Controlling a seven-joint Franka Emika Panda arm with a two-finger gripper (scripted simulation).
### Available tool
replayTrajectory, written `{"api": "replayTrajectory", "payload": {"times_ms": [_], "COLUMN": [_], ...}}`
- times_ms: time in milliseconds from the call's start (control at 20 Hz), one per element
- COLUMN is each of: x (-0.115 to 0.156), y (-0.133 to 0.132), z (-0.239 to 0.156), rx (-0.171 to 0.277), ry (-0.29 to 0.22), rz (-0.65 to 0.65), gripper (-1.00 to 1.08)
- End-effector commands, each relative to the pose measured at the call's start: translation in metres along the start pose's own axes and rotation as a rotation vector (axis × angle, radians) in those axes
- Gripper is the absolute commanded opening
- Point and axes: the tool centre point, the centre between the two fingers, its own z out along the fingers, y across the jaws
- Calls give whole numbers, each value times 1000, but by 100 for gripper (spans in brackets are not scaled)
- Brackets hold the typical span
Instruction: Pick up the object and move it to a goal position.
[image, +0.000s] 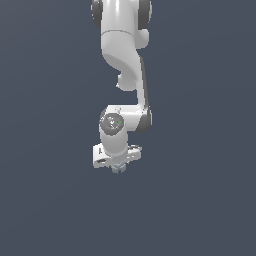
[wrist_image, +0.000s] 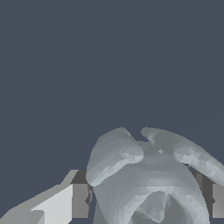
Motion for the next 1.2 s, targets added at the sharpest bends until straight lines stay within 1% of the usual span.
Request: {"api": "replayTrajectory", "payload": {"times_ms": [0,650,900,1150], "x": [0,-4,-15,-33], "y": [0,-1,-3,-7], "z": [0,-3,-11,-24], "rx": [0,0,0,0], "ry": [0,0,0,0], "rz": [0,0,0,0], "gripper": [-100,-100,-100,-100]}}
